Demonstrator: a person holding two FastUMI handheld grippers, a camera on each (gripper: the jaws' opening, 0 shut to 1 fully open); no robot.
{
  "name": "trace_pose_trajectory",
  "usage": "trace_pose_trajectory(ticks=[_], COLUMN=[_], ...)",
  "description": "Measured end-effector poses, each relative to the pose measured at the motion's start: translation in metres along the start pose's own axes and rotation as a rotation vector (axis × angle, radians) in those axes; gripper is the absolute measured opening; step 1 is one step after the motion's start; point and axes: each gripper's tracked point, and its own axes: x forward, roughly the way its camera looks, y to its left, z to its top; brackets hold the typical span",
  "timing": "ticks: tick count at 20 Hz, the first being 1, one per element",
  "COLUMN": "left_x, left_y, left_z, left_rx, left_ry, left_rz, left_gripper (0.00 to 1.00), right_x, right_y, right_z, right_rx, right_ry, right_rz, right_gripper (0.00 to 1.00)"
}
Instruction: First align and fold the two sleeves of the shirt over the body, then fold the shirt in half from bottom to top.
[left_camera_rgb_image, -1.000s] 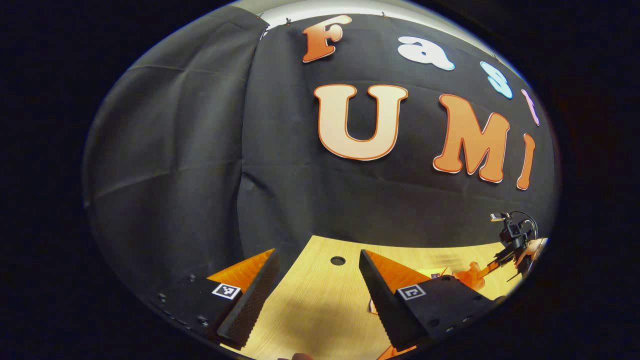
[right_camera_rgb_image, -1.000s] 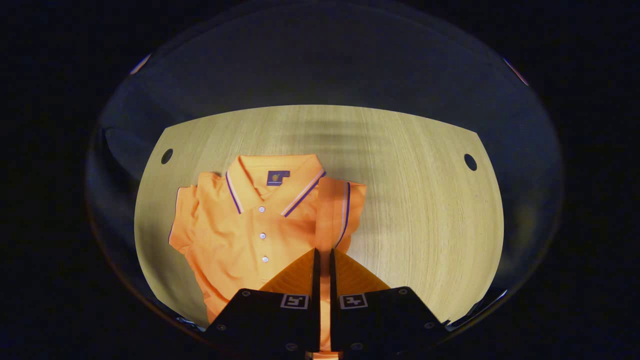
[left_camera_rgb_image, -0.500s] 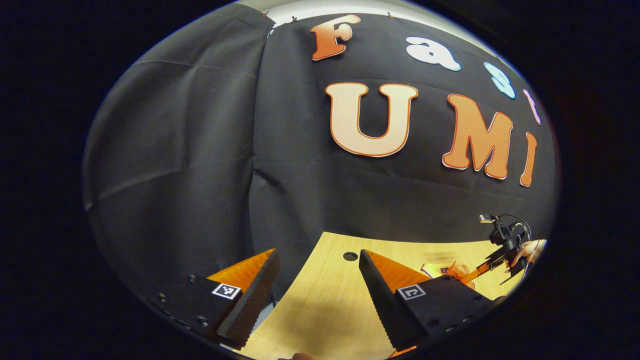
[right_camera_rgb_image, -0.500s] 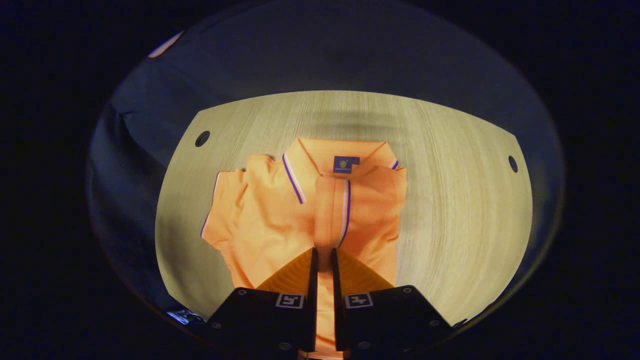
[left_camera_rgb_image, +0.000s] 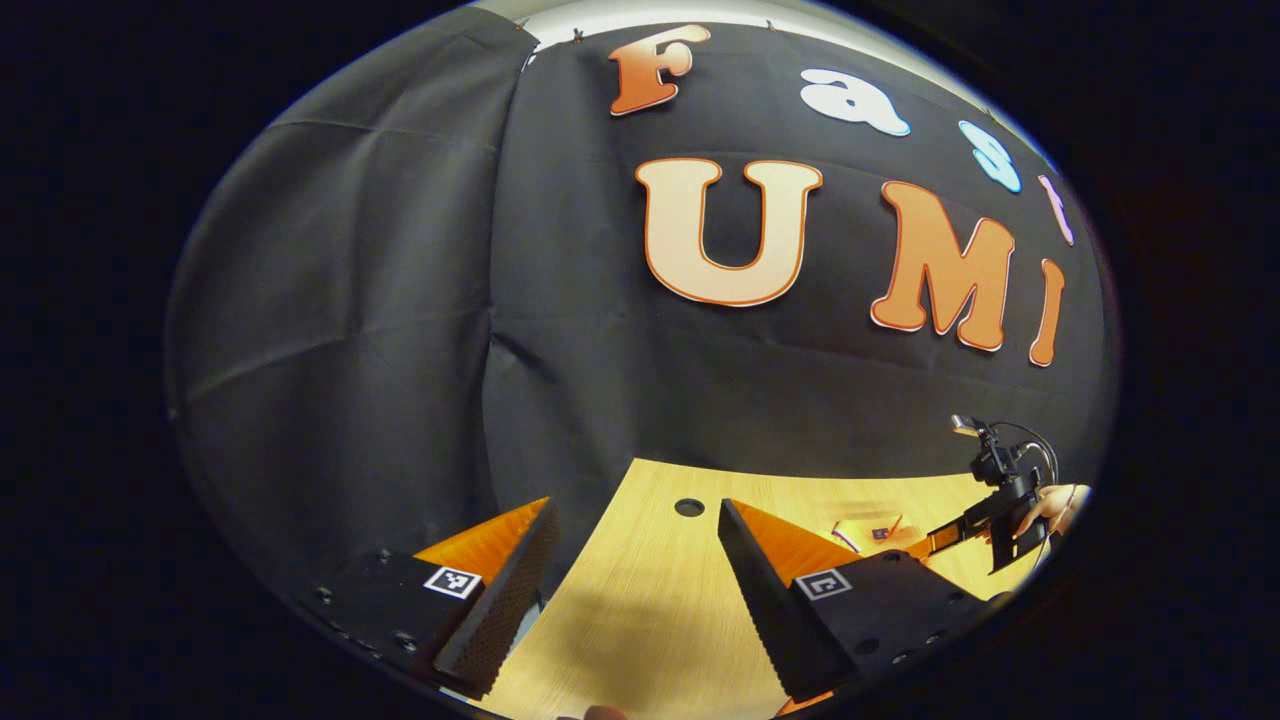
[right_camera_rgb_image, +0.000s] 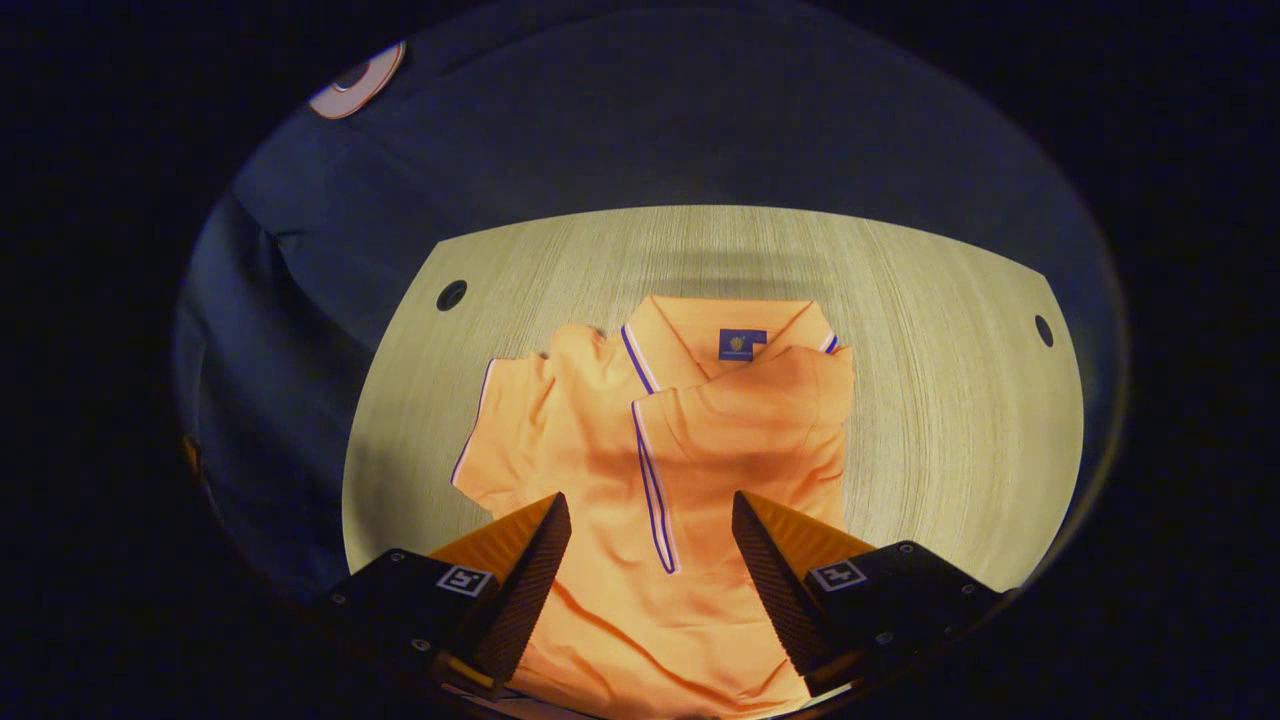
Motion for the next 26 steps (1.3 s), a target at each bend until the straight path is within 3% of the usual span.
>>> trace_pose_trajectory(ticks=[8,16,22,26], left_x=[0.03,0.08,0.112,0.138], left_y=[-0.078,-0.153,-0.171,-0.173], left_z=[-0.02,-0.083,-0.122,-0.165], left_rx=[-0.002,-0.025,0.015,0.059], left_ry=[0.11,0.346,0.541,0.721], left_rz=[-0.139,-0.236,-0.246,-0.209], left_gripper=[0.98,0.98,0.98,0.98], right_x=[-0.079,-0.155,-0.189,-0.211], right_y=[-0.04,-0.09,-0.115,-0.131], right_z=[0.045,0.065,0.053,0.047], right_rx=[0.019,0.02,0.015,0.022], right_ry=[-0.27,-0.533,-0.575,-0.591], right_rz=[-0.076,-0.153,-0.13,-0.102], right_gripper=[0.99,0.99,0.99,0.99])
